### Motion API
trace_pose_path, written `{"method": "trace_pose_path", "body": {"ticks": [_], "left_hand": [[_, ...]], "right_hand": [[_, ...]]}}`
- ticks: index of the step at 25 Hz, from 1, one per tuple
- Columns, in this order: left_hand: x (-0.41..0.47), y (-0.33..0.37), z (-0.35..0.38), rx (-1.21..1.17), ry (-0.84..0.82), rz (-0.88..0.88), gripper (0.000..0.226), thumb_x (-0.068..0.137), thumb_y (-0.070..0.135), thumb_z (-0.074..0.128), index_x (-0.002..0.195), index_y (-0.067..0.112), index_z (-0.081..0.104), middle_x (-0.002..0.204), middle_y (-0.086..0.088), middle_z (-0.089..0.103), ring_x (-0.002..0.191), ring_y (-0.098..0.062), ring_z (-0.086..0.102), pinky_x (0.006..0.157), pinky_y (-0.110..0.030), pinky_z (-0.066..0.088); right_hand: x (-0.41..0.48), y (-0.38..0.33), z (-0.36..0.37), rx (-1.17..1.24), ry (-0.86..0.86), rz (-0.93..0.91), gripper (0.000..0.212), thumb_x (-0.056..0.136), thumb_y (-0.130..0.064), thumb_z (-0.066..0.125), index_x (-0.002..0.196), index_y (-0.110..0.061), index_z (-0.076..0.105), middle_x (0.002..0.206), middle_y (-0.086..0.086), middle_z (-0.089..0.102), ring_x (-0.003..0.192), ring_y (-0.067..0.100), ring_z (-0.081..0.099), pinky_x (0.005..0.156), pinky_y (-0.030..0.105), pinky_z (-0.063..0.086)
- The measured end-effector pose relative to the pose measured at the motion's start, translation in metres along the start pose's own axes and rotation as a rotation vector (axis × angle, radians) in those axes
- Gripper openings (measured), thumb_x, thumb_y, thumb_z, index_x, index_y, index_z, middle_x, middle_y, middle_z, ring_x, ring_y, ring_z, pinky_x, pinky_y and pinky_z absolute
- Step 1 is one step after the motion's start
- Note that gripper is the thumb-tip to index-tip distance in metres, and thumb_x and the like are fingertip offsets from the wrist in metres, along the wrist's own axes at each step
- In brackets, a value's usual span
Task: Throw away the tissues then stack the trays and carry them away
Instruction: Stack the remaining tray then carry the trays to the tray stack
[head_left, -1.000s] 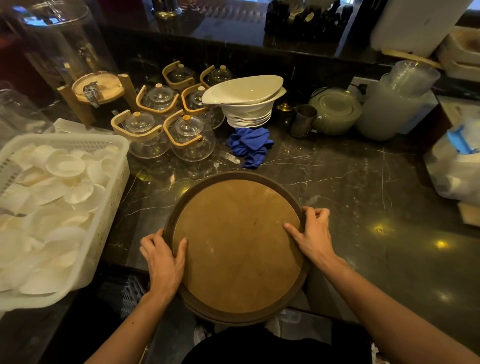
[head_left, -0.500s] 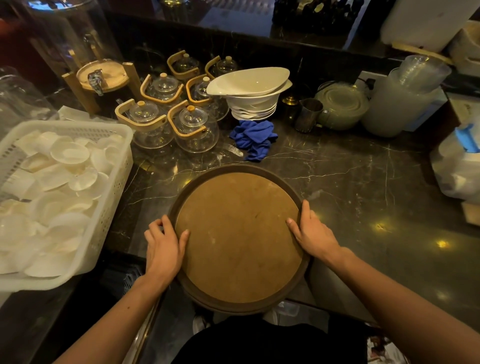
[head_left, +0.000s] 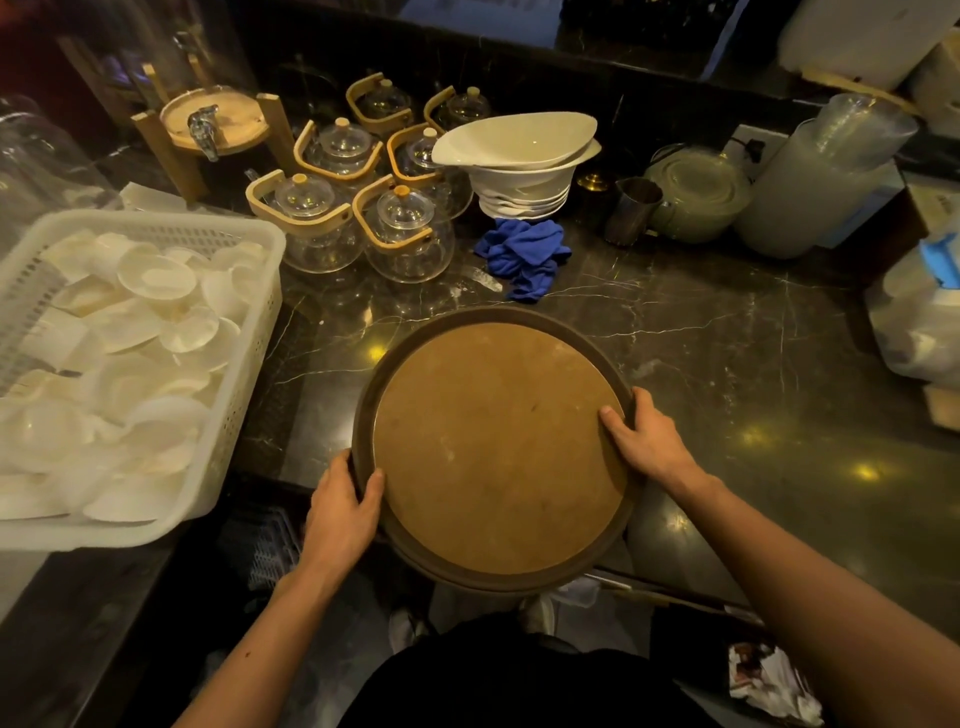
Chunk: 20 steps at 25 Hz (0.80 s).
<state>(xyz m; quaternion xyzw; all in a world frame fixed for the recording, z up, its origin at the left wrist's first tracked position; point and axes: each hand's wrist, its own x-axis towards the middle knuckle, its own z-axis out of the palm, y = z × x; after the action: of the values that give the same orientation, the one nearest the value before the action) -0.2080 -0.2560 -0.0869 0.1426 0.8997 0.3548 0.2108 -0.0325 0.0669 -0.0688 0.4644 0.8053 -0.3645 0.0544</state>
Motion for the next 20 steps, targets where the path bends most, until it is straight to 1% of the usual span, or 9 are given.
{"method": "trace_pose_path", "body": {"ticks": [3,5,8,11,15,17,18,20], "left_hand": [[0.007,0.000,-0.004,0.000,-0.010,-0.010,0.045,0.096,0.045,0.047,0.130,0.014,0.045,0.111,-0.009,0.061,0.102,-0.031,0.059,0.078,-0.039,0.045],[0.014,0.004,-0.001,0.071,-0.003,-0.009,0.048,0.097,0.050,0.040,0.127,0.013,0.043,0.114,-0.012,0.060,0.102,-0.033,0.059,0.077,-0.038,0.043],[0.017,0.010,0.008,0.186,0.071,-0.009,0.048,0.100,0.041,0.036,0.133,0.006,0.038,0.126,-0.021,0.052,0.109,-0.039,0.056,0.082,-0.045,0.042],[0.013,0.011,0.014,0.184,0.109,-0.038,0.047,0.101,0.034,0.037,0.137,0.005,0.036,0.131,-0.022,0.047,0.111,-0.041,0.054,0.085,-0.047,0.042],[-0.001,0.010,0.022,0.108,0.172,-0.095,0.052,0.101,0.033,0.040,0.145,0.006,0.034,0.136,-0.021,0.044,0.118,-0.038,0.051,0.093,-0.045,0.041],[-0.014,0.012,0.029,0.092,0.231,-0.143,0.053,0.100,0.033,0.041,0.146,0.007,0.035,0.135,-0.019,0.045,0.120,-0.037,0.050,0.097,-0.044,0.040],[-0.022,0.013,0.032,0.082,0.262,-0.168,0.051,0.100,0.032,0.042,0.144,0.007,0.038,0.131,-0.019,0.047,0.118,-0.036,0.050,0.096,-0.043,0.040],[-0.040,0.015,0.036,0.059,0.336,-0.202,0.043,0.100,0.028,0.044,0.136,0.006,0.047,0.116,-0.019,0.052,0.108,-0.036,0.053,0.090,-0.040,0.040]], "right_hand": [[-0.007,0.000,0.010,-0.123,0.074,0.019,0.061,0.100,-0.049,0.035,0.146,-0.010,0.023,0.134,0.022,0.054,0.115,0.040,0.056,0.095,0.050,0.047],[-0.014,0.002,0.018,-0.156,0.116,0.015,0.061,0.101,-0.047,0.032,0.147,-0.009,0.019,0.132,0.026,0.055,0.113,0.045,0.056,0.093,0.052,0.046],[-0.018,0.005,0.022,-0.137,0.135,0.024,0.064,0.101,-0.047,0.032,0.150,-0.010,0.014,0.136,0.028,0.052,0.117,0.047,0.054,0.097,0.052,0.044],[-0.019,0.009,0.023,-0.064,0.132,0.016,0.067,0.100,-0.049,0.034,0.153,-0.013,0.013,0.142,0.024,0.048,0.122,0.044,0.051,0.101,0.054,0.041],[-0.011,0.014,0.018,0.020,0.150,-0.117,0.066,0.100,-0.045,0.042,0.153,-0.013,0.019,0.150,0.016,0.042,0.134,0.036,0.043,0.108,0.052,0.037],[-0.003,0.015,0.011,0.035,0.124,-0.183,0.066,0.099,-0.042,0.046,0.152,-0.012,0.022,0.152,0.015,0.040,0.137,0.033,0.041,0.110,0.050,0.035],[0.001,0.015,0.008,0.035,0.107,-0.212,0.066,0.099,-0.041,0.048,0.152,-0.013,0.023,0.152,0.014,0.040,0.137,0.033,0.040,0.110,0.049,0.035],[0.011,0.011,0.002,0.037,0.072,-0.273,0.066,0.098,-0.040,0.051,0.152,-0.014,0.025,0.152,0.013,0.041,0.137,0.031,0.040,0.111,0.048,0.035]]}}
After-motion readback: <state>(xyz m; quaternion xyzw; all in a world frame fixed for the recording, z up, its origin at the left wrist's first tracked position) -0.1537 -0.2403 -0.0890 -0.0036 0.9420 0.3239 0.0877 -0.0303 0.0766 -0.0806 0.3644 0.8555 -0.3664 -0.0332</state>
